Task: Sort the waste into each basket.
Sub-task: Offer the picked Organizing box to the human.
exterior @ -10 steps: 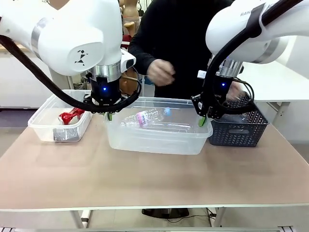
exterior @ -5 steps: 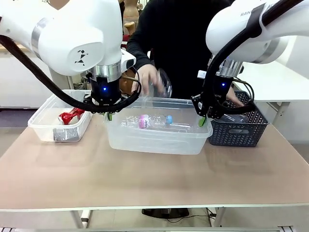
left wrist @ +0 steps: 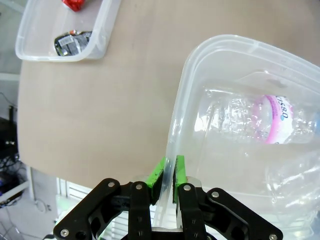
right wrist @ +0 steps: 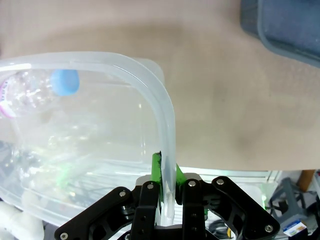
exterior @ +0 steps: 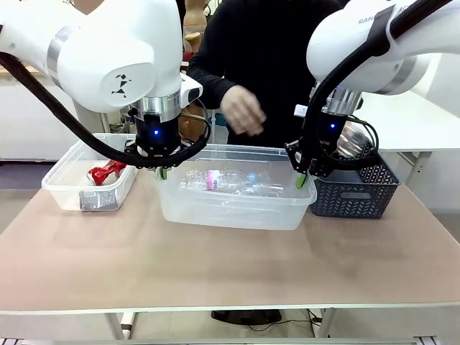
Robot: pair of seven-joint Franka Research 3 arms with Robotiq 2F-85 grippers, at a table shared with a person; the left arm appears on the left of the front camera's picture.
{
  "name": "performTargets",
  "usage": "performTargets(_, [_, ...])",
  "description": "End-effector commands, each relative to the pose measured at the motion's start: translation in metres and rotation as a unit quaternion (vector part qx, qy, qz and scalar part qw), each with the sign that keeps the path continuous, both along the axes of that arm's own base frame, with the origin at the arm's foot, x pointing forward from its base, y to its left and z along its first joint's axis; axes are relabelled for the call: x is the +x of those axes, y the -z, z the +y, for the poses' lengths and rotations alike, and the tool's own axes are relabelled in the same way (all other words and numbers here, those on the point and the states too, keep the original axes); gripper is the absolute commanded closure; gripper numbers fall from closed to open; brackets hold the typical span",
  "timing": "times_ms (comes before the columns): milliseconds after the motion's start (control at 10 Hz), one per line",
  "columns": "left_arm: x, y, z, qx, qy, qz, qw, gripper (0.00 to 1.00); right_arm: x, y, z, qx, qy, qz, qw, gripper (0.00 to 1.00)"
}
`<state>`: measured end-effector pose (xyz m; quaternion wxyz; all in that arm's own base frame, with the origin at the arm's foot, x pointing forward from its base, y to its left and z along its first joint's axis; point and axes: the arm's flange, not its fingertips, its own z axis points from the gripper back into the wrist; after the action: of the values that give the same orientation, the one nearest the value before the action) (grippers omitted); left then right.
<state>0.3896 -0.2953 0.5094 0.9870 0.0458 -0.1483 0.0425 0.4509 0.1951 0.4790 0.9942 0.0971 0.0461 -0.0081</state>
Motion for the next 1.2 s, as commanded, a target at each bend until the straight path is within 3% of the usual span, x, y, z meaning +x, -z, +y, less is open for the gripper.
performTargets(0, [-0.0016, -0.0031, -0.0027, -0.002, 0.002, 0.0, 1.0, 0.92, 0.0, -0.0087, 0.0068, 0.012, -0.006, -0.001, 1.0, 0.95])
performTargets(1100, [-0.0016, -0.0031, -0.0027, -0.002, 0.002, 0.0, 1.0, 0.92, 0.0, -0.0087, 0.0068, 0.012, -0.006, -0.001, 1.0, 0.95])
